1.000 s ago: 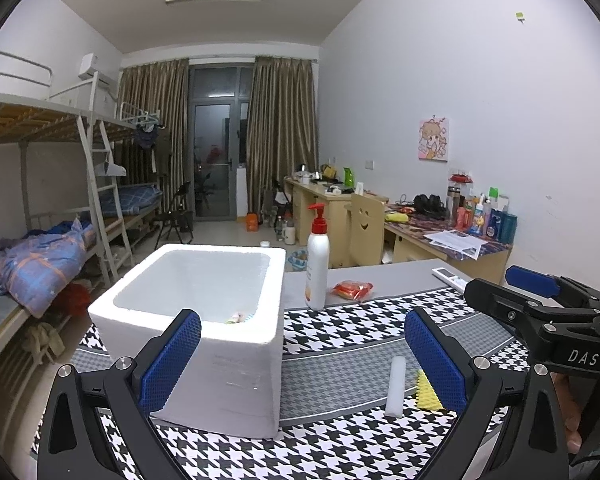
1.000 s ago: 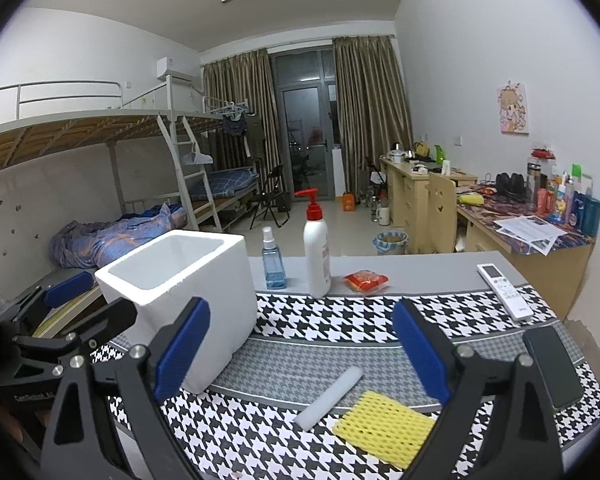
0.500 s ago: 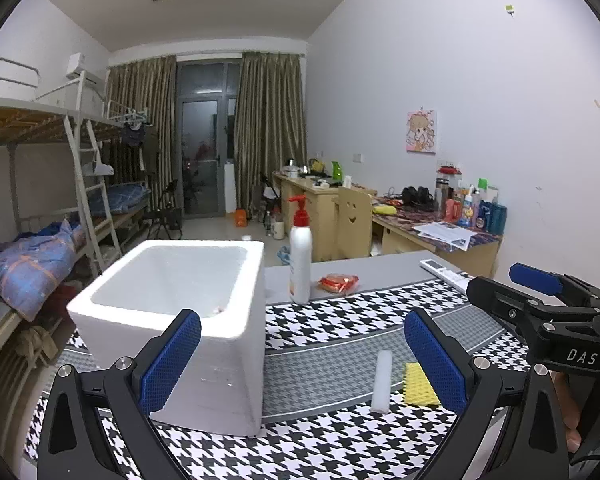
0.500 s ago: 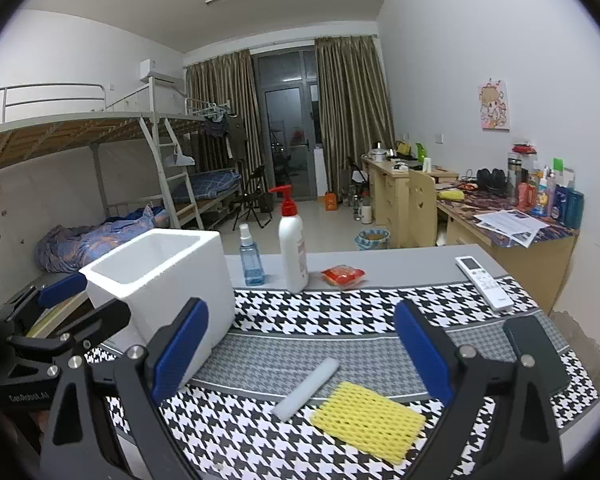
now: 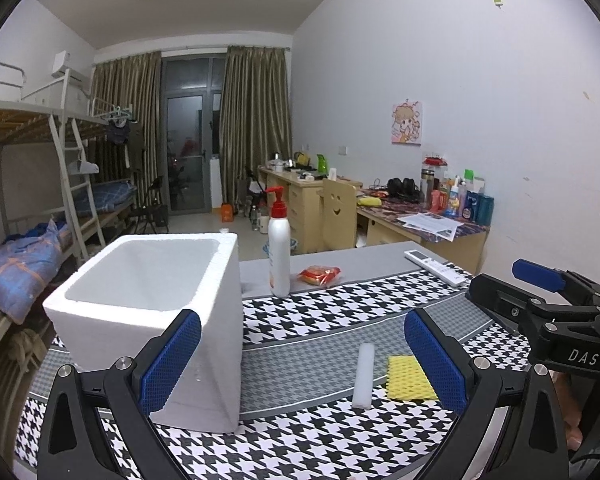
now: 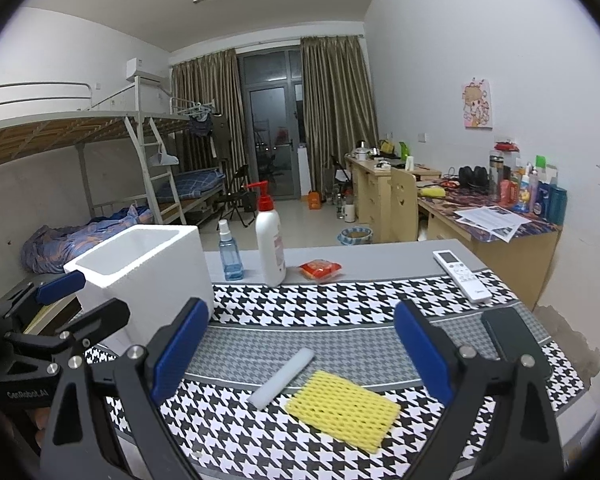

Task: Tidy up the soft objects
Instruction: 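Move both tools toward the white foam tube and yellow mesh sleeve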

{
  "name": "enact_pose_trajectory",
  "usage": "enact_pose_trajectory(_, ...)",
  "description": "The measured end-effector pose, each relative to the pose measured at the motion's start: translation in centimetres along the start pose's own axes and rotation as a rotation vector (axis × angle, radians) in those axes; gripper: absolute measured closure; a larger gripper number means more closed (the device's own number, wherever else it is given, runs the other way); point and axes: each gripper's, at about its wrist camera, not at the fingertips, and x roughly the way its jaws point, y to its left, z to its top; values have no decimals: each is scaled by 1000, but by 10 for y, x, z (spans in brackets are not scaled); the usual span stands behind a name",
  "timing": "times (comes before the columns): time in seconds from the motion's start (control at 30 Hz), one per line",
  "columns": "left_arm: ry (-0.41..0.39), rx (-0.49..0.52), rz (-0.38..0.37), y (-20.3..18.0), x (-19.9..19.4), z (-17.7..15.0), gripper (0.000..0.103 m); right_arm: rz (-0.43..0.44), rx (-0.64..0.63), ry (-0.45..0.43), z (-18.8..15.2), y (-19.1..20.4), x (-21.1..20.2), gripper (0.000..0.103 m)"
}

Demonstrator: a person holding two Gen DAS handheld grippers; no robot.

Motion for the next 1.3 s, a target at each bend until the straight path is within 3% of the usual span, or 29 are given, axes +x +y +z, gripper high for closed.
enact_pose_trajectory(1.3, 129, 61, -80, -47, 42, -13, 1, -91, 41, 79, -27, -46, 7, 7)
